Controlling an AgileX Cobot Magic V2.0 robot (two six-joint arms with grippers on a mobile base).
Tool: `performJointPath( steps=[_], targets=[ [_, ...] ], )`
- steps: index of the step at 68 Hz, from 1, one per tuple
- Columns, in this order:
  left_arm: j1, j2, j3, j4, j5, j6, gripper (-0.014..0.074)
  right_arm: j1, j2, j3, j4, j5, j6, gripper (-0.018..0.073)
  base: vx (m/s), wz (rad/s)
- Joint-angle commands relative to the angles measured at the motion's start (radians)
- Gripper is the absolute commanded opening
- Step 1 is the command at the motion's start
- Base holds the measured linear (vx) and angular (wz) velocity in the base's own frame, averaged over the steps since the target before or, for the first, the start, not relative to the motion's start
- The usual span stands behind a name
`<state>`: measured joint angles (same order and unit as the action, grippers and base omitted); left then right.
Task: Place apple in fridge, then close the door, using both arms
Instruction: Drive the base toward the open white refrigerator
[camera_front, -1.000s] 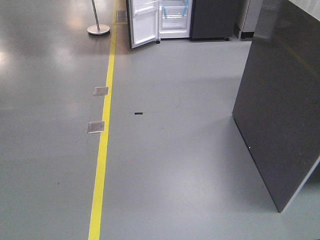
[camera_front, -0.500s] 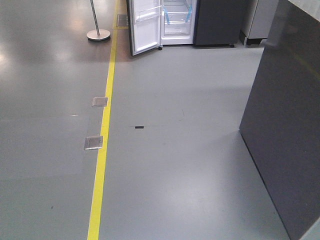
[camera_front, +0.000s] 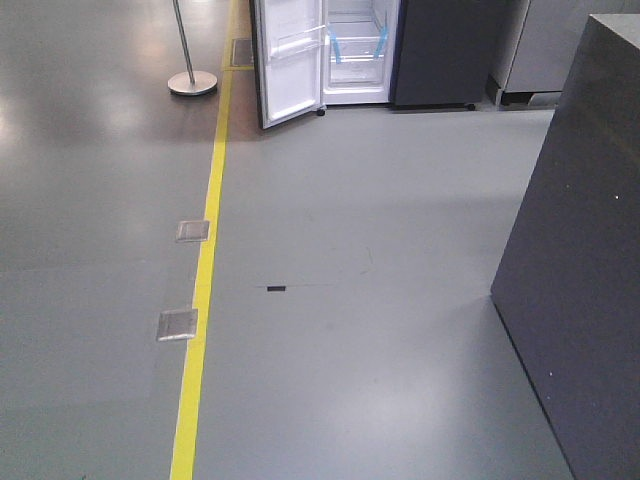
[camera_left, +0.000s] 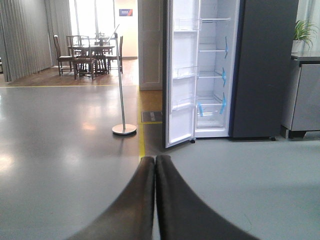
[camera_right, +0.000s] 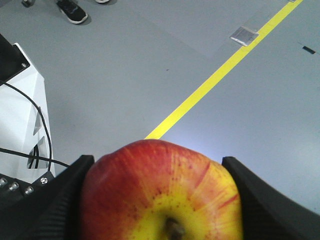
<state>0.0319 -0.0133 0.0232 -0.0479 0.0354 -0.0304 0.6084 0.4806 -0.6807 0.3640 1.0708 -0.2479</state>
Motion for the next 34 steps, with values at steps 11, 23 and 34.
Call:
performJointPath(
  steps=[11, 23, 34],
  targets=[
    [0.001, -0.013, 0.006, -0.007, -0.076, -0.009, -0.0006, -0.001, 0.007, -0.026, 0.020, -0.059, -0.007, 0.0193, 0.34, -0.06],
    [0.001, -0.013, 0.006, -0.007, -0.076, -0.009, -0.0006, -0.001, 0.007, -0.026, 0.020, -0.059, -0.007, 0.0193, 0.34, -0.05],
    [0.001, -0.013, 0.006, -0.007, -0.076, -0.009, -0.0006, -0.001, 0.007, -0.026, 0.020, -0.059, -0.007, 0.0193, 0.33, -0.05]
  ],
)
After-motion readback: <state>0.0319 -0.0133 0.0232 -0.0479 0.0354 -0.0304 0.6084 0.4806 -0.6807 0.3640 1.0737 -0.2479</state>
